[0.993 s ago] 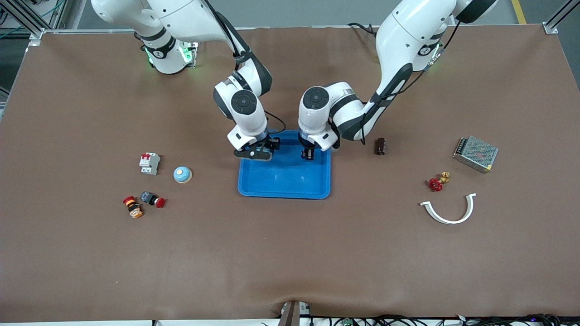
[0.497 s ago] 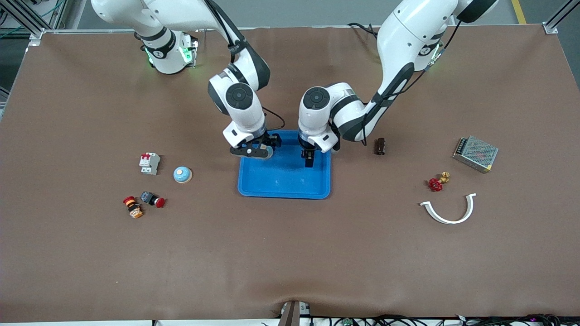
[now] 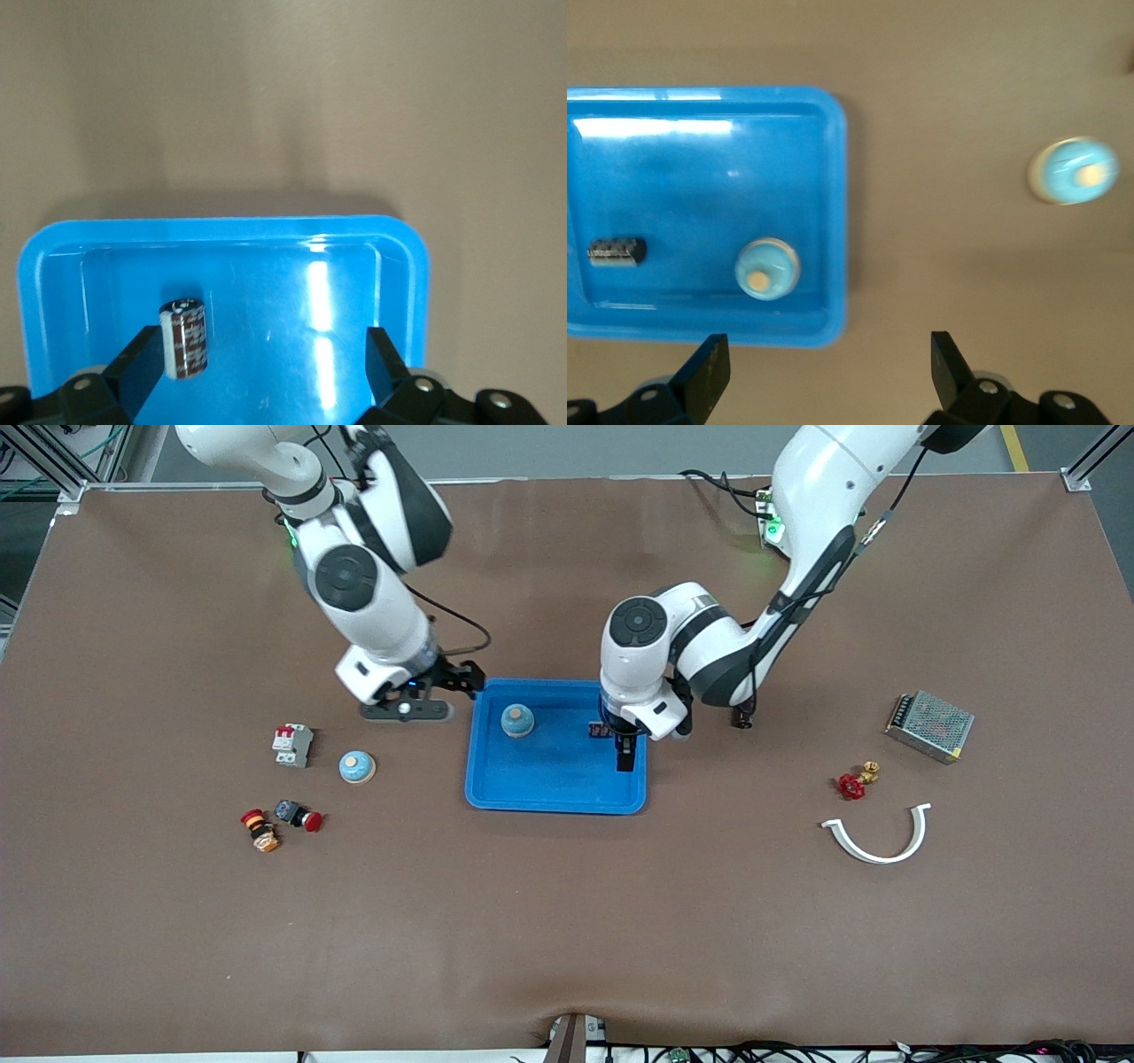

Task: Place electrolytic capacitor and blue bell in tray
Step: 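Withdraw the right gripper while the left gripper moves toward the second capacitor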

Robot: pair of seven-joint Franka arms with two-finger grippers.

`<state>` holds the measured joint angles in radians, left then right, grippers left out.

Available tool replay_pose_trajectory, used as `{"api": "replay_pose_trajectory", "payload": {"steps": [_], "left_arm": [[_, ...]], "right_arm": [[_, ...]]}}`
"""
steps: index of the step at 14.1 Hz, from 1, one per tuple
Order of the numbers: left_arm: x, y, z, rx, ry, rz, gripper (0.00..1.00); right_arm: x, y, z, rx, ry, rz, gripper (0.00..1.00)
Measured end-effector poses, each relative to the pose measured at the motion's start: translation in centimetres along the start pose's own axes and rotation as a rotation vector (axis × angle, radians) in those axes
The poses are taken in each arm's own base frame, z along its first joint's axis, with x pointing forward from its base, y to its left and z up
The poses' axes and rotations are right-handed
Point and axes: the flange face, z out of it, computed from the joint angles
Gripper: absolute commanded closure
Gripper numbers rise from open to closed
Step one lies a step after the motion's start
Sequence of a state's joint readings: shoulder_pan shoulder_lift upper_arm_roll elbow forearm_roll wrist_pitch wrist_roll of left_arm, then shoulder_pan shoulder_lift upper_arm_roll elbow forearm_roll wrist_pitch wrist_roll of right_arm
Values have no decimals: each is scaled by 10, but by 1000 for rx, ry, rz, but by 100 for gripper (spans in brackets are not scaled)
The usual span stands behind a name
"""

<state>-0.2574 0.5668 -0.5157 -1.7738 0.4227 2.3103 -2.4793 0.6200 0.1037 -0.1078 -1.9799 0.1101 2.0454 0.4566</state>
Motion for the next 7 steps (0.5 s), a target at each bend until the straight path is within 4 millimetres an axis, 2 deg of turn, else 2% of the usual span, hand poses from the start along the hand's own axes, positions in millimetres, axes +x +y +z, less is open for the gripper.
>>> {"api": "replay_pose_trajectory", "payload": {"steps": [1,3,5,7], "left_arm": [[3,3,-7,-3,-4,9,0],[4,3,-8,-1,-4,33,0],[3,1,-5,4,-3,44,0],[3,1,-2,9,-2,64,0]], "right_arm": [[2,22,-21,-29,17,-27,0],[7,65,-56,-98,68,-53,0],[15,109,-83,-113,104,-71,0],[27,163,-105,-112,116,-84,0]]}}
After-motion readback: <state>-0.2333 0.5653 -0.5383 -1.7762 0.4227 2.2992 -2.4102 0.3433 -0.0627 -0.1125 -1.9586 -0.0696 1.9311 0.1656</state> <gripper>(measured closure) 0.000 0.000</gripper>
